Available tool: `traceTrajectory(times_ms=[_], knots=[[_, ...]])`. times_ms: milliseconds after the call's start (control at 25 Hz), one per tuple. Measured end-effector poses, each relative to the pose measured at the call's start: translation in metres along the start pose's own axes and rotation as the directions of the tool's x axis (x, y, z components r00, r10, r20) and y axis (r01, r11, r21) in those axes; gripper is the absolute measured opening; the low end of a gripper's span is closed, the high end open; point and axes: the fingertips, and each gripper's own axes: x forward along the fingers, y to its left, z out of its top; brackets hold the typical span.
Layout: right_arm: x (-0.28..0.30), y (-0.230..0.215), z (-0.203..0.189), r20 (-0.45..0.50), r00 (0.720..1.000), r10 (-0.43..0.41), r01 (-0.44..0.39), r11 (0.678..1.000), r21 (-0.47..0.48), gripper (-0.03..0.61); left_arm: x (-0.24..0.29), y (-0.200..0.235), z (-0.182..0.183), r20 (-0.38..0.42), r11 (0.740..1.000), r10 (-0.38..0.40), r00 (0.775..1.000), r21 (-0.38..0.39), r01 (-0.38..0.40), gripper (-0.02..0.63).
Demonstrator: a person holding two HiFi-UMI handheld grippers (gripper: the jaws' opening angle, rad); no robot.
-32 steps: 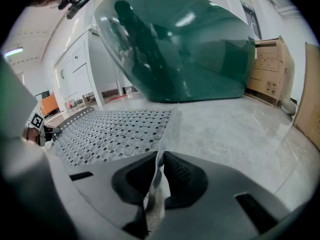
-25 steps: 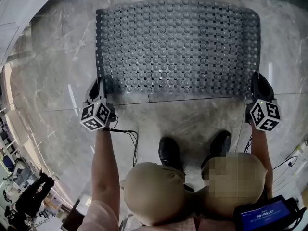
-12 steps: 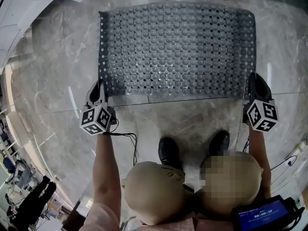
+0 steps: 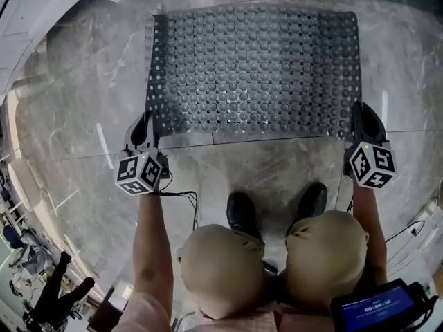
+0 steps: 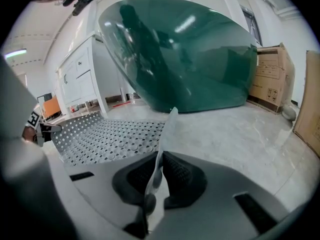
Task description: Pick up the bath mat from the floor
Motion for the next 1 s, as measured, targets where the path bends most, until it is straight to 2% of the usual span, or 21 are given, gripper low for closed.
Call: traceTrajectory(times_ms=[360, 600, 1000], knots=[[-0.008, 0.013, 0.019, 0.019, 1.000, 0.014, -0.014, 1.000, -0.002, 0.032, -0.005, -0.031, 0.018, 0.027, 0.998, -0.067, 0.997, -0.012, 0.067, 0.037], [-0.028, 0.025, 0.046, 0.002, 1.000, 0.012, -0.012, 1.000, -0.017, 0.032, -0.021, -0.053, 0.047, 0.041, 0.991, -0.130, 0.991, -0.020, 0.130, 0.037], [-0.026, 0.037, 0.051, 0.009, 0.999, 0.039, -0.039, 0.999, -0.021, 0.031, -0.025, -0.084, 0.067, 0.081, 0.983, -0.180, 0.980, -0.023, 0.182, 0.037]])
